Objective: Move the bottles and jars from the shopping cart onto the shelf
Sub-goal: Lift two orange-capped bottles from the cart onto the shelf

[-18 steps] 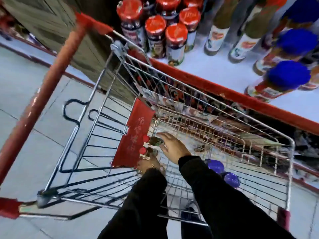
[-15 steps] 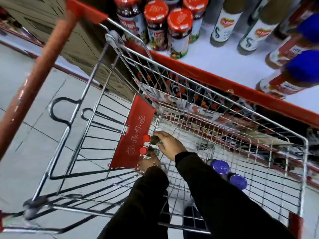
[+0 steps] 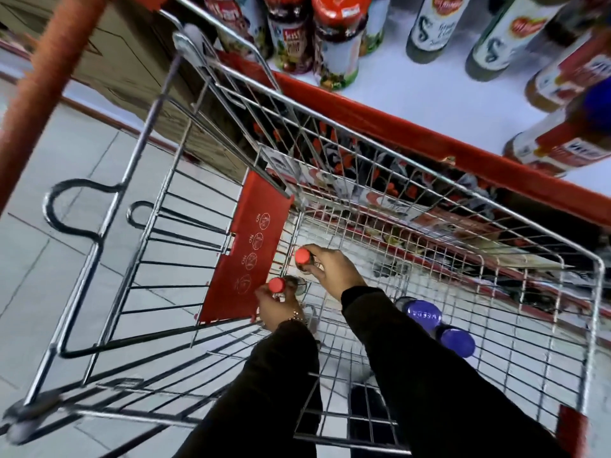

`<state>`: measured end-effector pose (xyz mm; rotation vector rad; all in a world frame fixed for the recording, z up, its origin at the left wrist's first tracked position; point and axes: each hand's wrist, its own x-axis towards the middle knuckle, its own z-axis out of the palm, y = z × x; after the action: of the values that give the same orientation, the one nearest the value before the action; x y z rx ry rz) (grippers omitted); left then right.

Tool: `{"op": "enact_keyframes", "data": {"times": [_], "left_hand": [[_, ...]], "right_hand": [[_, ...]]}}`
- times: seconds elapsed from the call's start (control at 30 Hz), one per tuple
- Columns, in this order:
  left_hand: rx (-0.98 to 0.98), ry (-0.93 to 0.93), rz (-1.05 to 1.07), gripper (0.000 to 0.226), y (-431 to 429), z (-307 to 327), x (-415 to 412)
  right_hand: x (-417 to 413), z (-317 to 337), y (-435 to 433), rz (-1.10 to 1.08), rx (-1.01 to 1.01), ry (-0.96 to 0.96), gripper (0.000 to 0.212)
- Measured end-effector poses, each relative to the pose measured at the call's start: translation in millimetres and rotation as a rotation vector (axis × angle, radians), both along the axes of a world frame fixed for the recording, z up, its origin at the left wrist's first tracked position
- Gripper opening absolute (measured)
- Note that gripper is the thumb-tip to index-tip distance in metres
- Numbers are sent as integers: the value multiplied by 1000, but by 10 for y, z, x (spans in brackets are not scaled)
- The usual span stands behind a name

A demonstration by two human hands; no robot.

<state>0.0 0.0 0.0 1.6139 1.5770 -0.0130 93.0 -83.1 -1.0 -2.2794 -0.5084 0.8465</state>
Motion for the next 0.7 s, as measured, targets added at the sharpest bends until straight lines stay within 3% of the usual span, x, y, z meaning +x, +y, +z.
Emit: {"op": "enact_keyframes", "data": {"times": [0.33,0.7], "left_hand": [[36,-156,-361,24,-15,973,49],[165,-610,-645,22,-109,2043,344]], "right_hand": [[-113,1129,-599,-232,13,-71,50],[-130,2366,-968,-454,84,-394,52]]}}
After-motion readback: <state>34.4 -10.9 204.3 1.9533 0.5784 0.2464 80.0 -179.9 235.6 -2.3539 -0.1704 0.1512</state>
